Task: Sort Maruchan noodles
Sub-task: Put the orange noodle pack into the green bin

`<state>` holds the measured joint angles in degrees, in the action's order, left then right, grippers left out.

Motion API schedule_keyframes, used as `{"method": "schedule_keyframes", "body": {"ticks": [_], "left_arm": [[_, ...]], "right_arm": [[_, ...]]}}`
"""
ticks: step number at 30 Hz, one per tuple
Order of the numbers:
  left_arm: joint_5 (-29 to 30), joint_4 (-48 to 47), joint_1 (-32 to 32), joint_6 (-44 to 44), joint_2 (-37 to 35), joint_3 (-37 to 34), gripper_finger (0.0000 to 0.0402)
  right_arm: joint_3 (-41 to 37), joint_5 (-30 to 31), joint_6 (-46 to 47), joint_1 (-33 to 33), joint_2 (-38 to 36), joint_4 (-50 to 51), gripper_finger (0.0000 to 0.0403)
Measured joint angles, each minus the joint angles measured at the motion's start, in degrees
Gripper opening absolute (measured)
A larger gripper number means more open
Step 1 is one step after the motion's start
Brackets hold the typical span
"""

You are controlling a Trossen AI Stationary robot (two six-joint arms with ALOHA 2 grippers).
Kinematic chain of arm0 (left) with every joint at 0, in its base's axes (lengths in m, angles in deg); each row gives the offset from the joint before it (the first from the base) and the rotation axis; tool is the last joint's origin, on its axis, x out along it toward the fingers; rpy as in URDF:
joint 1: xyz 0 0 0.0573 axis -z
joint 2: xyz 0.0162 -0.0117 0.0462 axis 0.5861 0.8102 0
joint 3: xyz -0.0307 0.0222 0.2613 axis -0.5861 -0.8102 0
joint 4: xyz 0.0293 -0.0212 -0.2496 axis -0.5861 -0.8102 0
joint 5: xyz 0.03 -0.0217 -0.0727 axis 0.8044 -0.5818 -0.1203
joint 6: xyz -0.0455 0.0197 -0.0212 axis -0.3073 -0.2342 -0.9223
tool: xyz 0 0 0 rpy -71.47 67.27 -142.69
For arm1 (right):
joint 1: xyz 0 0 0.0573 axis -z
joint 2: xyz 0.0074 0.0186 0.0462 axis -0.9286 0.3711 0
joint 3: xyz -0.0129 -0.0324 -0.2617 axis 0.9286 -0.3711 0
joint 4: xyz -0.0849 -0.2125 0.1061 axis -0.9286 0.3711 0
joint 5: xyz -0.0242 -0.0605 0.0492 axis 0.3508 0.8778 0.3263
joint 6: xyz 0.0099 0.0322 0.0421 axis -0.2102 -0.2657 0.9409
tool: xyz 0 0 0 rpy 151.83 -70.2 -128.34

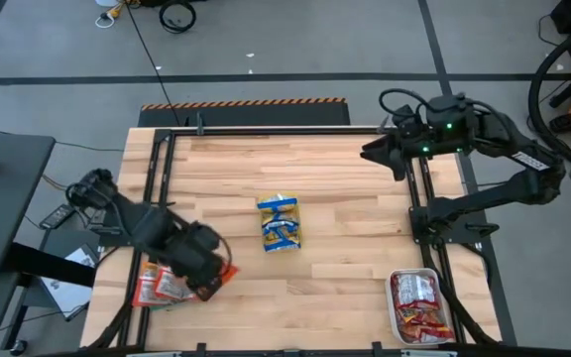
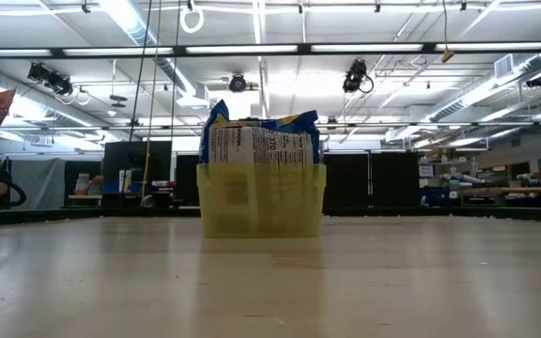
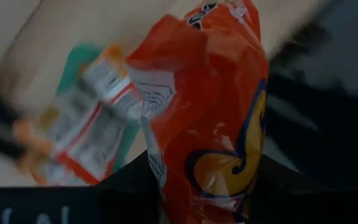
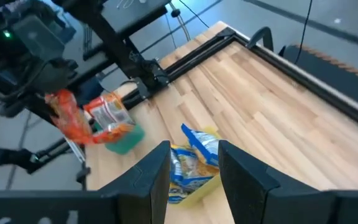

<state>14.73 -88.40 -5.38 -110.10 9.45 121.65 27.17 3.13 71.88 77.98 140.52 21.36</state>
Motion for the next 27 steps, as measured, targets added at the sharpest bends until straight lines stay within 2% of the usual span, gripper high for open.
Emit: {"method": "schedule_keyframes", "body": {"ticks": [3,5,8,14,19,27], "left_arm": [[-1.84,-0.09,5.17,-15.21,-0.94,-4.81,0.0163],[-5.03,-0.34,8.41,-22.31,-1.97,-7.58,0.0163],[-6.44,-0.22,12.11,-31.83,-2.77,-11.00,0.0163],[-3.87,-0.20,14.78,-46.96,-5.04,-18.67,0.0163],[-7.01,-0.01,14.55,-52.66,-5.20,-25.47,0.0163],[-4.84,3.46,8.51,-55.29,-5.11,-31.30,0.0163]], "right_arm": [[0.00,-0.02,-3.20,0.00,0.59,0.00,0.0139],[-0.02,-0.02,-4.76,0.02,1.00,0.00,0.0139],[-0.01,-0.52,-5.74,-0.04,1.56,0.16,0.0139],[-0.06,-3.14,-5.66,-1.45,2.33,0.51,0.0138],[-0.07,-4.93,-4.72,-4.15,2.38,2.80,0.0138],[-0.09,-4.68,-4.68,-8.57,2.38,7.32,0.0138]]}}
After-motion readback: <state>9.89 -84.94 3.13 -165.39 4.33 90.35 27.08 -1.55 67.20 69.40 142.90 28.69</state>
